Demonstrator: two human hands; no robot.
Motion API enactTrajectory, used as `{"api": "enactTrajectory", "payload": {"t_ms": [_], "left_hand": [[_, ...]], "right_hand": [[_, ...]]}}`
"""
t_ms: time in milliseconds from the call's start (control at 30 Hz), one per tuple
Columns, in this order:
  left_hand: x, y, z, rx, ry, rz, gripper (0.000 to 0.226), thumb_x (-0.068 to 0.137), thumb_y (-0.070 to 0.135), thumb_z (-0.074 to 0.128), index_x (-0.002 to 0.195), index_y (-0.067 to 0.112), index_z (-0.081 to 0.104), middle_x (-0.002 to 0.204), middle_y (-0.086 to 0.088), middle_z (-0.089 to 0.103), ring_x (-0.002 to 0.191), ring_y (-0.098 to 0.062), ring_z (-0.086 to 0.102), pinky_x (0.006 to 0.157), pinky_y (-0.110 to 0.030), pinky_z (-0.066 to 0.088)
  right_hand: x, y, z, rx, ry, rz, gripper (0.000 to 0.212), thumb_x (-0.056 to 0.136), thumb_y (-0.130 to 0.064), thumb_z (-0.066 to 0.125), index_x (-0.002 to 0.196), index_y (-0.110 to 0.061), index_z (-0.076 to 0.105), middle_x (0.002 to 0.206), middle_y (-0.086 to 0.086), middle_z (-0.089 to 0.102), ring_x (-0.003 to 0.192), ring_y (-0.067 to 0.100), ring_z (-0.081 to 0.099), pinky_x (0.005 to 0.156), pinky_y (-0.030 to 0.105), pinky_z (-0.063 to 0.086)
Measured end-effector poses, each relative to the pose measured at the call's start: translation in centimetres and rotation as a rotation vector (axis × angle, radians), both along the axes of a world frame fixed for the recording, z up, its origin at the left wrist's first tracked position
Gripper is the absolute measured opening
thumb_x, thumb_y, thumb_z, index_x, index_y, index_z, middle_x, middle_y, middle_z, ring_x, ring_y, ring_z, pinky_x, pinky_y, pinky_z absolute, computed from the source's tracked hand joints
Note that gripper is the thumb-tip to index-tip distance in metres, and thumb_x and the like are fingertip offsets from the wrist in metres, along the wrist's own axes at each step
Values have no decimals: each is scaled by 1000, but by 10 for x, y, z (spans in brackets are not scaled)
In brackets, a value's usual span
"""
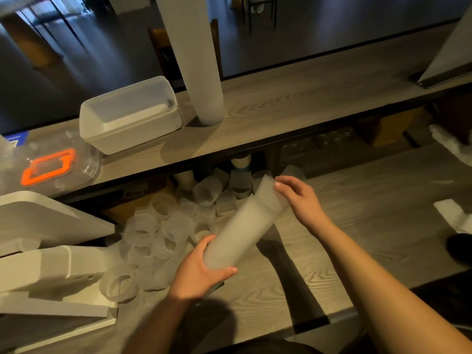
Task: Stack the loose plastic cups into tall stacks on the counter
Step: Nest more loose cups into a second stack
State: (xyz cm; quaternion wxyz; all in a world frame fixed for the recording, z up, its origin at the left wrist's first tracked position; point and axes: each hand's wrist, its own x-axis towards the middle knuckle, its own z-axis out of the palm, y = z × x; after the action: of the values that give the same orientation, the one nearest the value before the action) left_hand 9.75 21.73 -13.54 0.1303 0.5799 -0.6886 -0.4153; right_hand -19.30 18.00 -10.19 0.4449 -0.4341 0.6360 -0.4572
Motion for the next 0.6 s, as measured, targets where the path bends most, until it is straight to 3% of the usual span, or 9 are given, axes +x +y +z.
{"api": "enactTrajectory", "payload": {"t_ms": [100,233,400,600], "left_hand": [[3,1,-1,2,-5,-6,92,55,69,80,133,46,36,122,20,48,107,-3,53,87,-32,57],[2,1,-1,-2,16,27,95,54,69,80,135,40,38,123,17,49,109,-5,53,88,-34,56],[6,2,-5,21,57,70,95,52,67,83,133,38,41,121,21,49,107,-3,54,87,-34,57],[-2,-3,-7,90,141,142,98,47,68,82,131,36,43,122,14,52,109,-9,56,89,-36,56]], "right_hand": [[10,2,1,-5,11,19,40,96,-39,59,133,-23,58,123,-10,59,112,1,54,91,20,45],[30,5,-5,24,-23,69,40,99,-43,54,133,-22,57,124,-7,57,112,2,53,84,16,41],[39,6,-10,69,-35,188,59,90,-66,49,134,-27,52,130,-9,54,118,3,50,88,19,40],[36,-3,-13,32,-55,150,66,91,-66,39,142,-26,50,132,-14,54,120,-2,49,97,19,39]]}}
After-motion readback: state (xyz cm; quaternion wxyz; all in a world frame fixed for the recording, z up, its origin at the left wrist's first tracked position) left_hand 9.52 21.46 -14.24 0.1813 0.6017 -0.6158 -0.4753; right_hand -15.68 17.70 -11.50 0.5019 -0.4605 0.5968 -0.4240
